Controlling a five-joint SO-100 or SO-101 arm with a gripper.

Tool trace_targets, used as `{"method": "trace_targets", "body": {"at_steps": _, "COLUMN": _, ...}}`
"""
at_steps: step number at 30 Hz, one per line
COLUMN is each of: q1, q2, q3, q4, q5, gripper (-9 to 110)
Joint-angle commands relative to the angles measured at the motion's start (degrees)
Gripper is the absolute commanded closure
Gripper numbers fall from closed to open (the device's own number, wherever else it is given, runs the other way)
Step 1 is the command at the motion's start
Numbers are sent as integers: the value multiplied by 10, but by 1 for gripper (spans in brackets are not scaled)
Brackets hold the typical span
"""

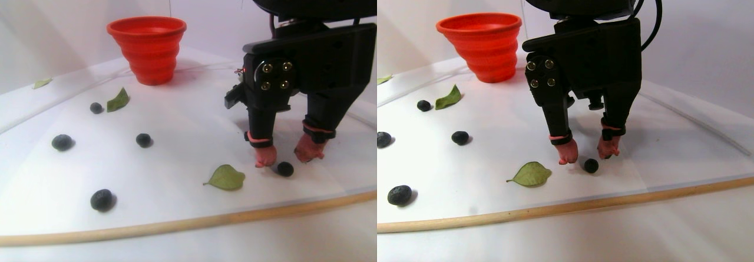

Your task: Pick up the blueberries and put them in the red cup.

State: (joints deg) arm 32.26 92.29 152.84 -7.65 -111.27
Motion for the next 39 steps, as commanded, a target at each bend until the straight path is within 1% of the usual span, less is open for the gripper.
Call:
{"method": "trace_targets", "body": {"at_steps": 1, "q1": 8, "q2": 2, "q3": -2, "q4": -4, "q5": 0, "gripper": 84}}
{"method": "trace_targets", "body": {"at_steps": 13, "q1": 16, "q2": -40, "q3": -8, "q4": -37, "q5": -16, "gripper": 84}}
{"method": "trace_targets", "body": {"at_steps": 29, "q1": 13, "q2": -67, "q3": -36, "q4": -38, "q5": -3, "gripper": 84}}
{"method": "trace_targets", "body": {"at_steps": 39, "q1": 11, "q2": -92, "q3": -45, "q4": -59, "q5": -3, "gripper": 86}}
